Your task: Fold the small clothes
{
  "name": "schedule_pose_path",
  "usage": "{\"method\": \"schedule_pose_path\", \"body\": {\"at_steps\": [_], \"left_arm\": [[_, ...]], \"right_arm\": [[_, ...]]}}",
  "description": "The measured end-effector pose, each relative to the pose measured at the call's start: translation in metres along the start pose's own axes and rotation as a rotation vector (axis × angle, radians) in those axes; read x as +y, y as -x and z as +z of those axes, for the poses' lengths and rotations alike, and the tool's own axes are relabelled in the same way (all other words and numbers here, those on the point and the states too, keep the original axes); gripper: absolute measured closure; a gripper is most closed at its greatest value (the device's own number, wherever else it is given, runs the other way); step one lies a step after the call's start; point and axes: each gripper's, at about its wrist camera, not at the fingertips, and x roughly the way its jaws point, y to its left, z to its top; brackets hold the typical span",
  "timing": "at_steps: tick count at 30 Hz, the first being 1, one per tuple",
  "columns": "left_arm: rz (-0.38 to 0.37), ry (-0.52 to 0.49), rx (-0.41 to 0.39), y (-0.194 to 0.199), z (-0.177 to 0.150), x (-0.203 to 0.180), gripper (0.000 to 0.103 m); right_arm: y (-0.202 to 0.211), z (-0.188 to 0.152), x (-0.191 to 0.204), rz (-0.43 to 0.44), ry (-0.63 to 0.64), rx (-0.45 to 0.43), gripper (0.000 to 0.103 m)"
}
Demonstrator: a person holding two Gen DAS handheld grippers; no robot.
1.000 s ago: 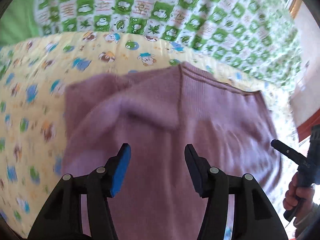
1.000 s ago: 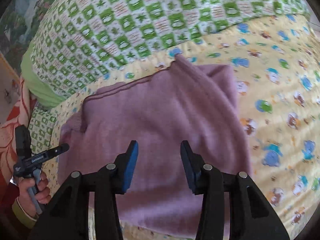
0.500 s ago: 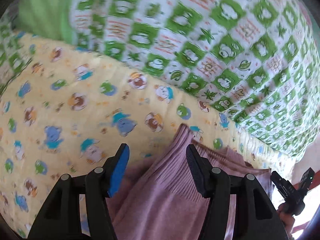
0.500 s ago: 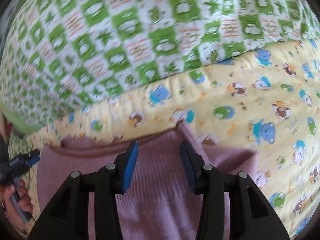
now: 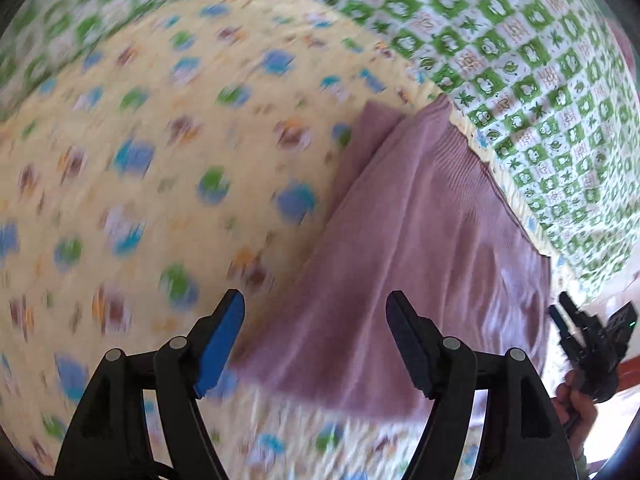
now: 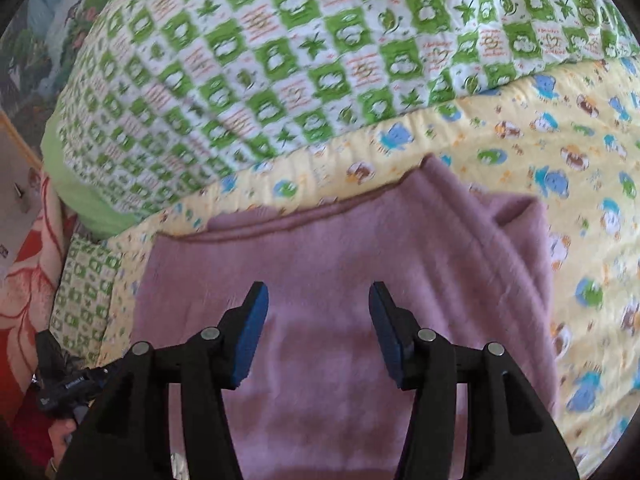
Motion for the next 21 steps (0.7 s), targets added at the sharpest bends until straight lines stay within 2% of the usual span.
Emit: {"method": "schedule_pose_path", "body": {"at_steps": [4,10,17,21], "left_arm": [[-0.018,0.061,0.014,0.007,-0.023,0.016,0.029],[-0.052,0.099,0.068,-0.006,-0.043,0.020,0.029],[-0.098,0.152,0.077,-0.026,-0.042,0.017,0.029],[-0.112,0.193,0.043,-0.033,-0.039,0.016,0.030]], "right_arm": [[0.002,-0.025,0.013,0.031,-0.013,0.037,0.049],[0.007,-0.056,0.029,0.065,-0.036,0.083,0.049],[0.011,-0.077,0.046,0.077,-0.012,0.119,0.049],[0.014,-0.084,0.046,0.071,-0.015,0.130,0.048]]}}
